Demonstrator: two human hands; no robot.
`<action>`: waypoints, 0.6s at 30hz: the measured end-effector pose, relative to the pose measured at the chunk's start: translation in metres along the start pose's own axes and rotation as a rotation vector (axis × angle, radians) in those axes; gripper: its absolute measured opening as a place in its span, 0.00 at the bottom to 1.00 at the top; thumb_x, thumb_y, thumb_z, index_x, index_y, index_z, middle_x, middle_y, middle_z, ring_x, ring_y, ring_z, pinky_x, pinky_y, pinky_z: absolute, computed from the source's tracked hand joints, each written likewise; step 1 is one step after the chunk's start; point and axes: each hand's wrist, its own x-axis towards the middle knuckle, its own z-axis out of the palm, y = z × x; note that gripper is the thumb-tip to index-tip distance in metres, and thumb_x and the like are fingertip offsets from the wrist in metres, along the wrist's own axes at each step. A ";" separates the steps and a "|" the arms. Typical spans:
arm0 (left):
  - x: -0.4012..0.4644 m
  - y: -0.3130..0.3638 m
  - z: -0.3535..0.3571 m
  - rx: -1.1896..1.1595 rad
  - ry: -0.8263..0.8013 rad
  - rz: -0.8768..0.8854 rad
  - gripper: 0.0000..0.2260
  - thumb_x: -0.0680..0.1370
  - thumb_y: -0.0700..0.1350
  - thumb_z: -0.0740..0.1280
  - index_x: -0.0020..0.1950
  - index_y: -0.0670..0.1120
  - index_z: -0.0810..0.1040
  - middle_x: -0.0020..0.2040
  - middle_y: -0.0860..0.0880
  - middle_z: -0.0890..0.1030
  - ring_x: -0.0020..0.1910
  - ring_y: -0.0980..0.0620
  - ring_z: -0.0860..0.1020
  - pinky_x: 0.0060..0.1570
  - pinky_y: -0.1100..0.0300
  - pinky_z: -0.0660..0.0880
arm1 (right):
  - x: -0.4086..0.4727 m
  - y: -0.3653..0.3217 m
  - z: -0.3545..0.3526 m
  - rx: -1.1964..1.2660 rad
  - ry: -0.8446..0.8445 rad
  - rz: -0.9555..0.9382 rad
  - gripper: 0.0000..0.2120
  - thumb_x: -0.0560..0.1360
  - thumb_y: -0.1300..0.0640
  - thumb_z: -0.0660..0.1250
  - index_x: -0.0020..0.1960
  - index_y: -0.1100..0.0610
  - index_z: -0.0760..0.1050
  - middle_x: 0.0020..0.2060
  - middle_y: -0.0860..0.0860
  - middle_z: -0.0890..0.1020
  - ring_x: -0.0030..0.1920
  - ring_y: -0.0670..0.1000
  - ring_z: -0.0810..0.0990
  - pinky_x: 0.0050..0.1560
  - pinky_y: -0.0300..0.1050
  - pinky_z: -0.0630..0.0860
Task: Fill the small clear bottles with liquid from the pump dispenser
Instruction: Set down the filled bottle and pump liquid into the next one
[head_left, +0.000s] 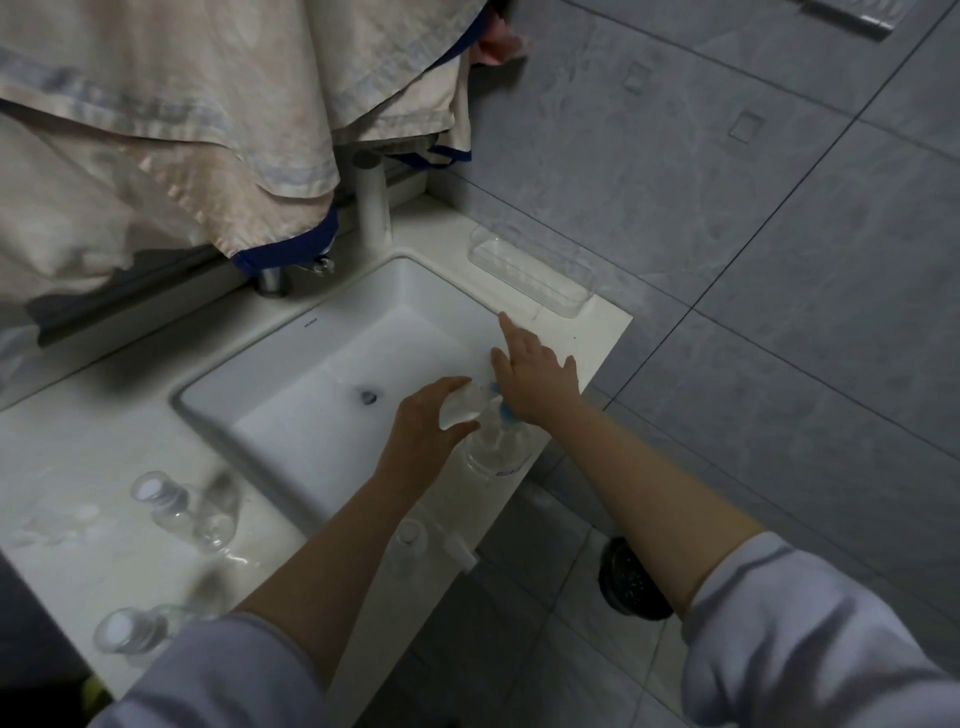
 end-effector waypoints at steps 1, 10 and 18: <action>-0.001 0.001 0.000 -0.010 0.001 -0.003 0.21 0.71 0.42 0.72 0.61 0.35 0.74 0.57 0.39 0.80 0.55 0.43 0.79 0.60 0.50 0.74 | 0.000 0.000 -0.001 0.001 0.006 -0.003 0.27 0.82 0.45 0.44 0.77 0.46 0.38 0.77 0.51 0.54 0.73 0.57 0.59 0.71 0.66 0.48; -0.010 0.009 -0.007 -0.049 0.064 -0.015 0.20 0.70 0.44 0.72 0.58 0.35 0.76 0.54 0.39 0.81 0.52 0.44 0.79 0.57 0.58 0.74 | -0.006 -0.005 -0.018 0.121 -0.043 -0.006 0.25 0.82 0.49 0.48 0.77 0.53 0.48 0.75 0.53 0.57 0.72 0.57 0.62 0.71 0.63 0.55; -0.017 0.015 -0.022 -0.059 0.140 -0.082 0.20 0.70 0.42 0.73 0.60 0.41 0.74 0.55 0.45 0.79 0.53 0.50 0.77 0.54 0.63 0.73 | -0.027 -0.019 -0.034 0.311 0.142 -0.091 0.21 0.80 0.53 0.57 0.73 0.55 0.64 0.70 0.53 0.69 0.65 0.52 0.72 0.64 0.44 0.64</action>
